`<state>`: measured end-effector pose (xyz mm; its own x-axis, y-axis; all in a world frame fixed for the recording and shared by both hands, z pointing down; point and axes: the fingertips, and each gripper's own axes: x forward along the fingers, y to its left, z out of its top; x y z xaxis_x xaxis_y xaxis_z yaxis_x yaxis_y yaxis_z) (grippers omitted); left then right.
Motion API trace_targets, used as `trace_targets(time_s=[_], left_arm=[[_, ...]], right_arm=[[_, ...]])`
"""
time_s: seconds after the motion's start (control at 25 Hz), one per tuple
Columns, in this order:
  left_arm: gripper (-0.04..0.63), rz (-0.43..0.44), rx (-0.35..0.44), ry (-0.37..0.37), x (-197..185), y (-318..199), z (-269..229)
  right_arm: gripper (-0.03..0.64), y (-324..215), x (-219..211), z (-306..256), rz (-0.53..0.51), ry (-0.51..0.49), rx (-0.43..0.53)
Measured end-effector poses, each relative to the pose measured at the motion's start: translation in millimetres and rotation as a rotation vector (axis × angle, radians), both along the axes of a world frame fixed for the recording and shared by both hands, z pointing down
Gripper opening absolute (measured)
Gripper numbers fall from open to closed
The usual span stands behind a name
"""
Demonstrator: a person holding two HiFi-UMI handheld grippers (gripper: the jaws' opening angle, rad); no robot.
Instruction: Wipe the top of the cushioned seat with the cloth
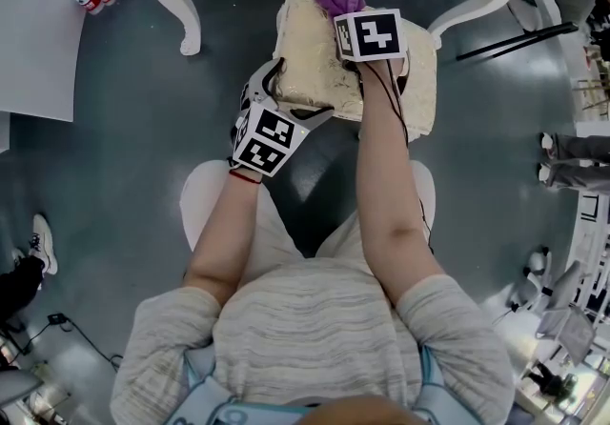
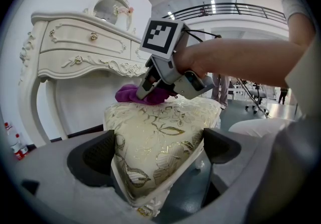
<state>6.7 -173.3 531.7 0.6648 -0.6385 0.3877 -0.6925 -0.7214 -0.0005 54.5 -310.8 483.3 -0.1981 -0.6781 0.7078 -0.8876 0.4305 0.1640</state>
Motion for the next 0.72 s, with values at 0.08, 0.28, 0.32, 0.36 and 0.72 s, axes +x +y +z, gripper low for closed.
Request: trace_targets(time_s=[0.08,0.28,0.32,0.36,0.72], left_arm=[[0.563,0.001,0.0,0.001,0,0,0],[0.563,0.004,0.006,0.008,1,-1,-3],[0.563,0.005,0.006,0.009,0,-1,-3],[0.563,0.005,0.007,0.01,0,-1,-3],[0.563,0.008,0.006,0.013,0,-1,-3]], right_arm=[[0.106,0,-5,0,-0.008,0.0,0.0],[0.106,-1,-17,-2,-0.029,-0.001,0.005],[0.106,-1,-20,-2,-0.034,-0.003,0.006],[0.106,-1,-22,-2,-0.039,-0.004,0.007],[0.106,0,-42,-2,-0.075,-0.007,0.015]])
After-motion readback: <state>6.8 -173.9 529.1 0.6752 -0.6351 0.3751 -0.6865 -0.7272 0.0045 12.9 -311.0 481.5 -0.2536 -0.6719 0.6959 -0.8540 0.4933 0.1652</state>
